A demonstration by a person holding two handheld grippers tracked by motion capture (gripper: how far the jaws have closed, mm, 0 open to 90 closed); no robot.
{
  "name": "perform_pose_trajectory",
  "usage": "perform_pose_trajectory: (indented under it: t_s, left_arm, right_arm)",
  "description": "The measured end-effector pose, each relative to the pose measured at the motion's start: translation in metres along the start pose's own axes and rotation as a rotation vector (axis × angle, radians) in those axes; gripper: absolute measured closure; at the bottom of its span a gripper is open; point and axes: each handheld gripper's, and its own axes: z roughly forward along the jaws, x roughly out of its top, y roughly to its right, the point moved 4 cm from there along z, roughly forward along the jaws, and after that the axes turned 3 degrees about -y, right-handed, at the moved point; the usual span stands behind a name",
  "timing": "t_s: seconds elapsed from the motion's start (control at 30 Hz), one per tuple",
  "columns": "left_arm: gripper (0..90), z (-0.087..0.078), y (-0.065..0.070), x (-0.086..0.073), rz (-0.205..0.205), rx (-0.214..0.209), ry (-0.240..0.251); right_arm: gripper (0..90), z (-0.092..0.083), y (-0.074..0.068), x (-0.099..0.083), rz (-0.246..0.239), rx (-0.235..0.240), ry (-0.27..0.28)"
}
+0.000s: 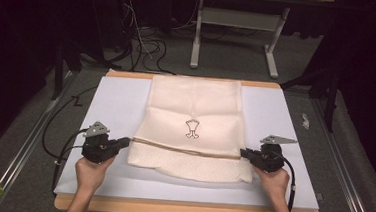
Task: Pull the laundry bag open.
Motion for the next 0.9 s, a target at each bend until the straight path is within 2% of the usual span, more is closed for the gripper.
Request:
perform_pose_trajectory:
  t_s: [0.33,0.57,0.73,0.9]
  left_arm:
    - [86.6,0.007,0.001,-0.005,0.013,0.027,-0.055]
    - [86.0,0.018,0.004,-0.008,0.013,0.041,-0.069]
    - [86.0,0.019,0.005,-0.009,0.022,0.039,-0.068]
    - [85.8,0.018,0.006,-0.010,0.035,0.045,-0.072]
  right_arm:
    - [83.4,0.005,0.000,-0.004,-0.007,-0.023,-0.030]
    - [78.1,0.013,0.002,-0.010,-0.010,-0.045,-0.051]
    - [76.6,0.012,0.002,-0.010,-0.018,-0.056,-0.056]
    - [67.8,0.011,-0.001,-0.009,-0.026,-0.082,-0.040]
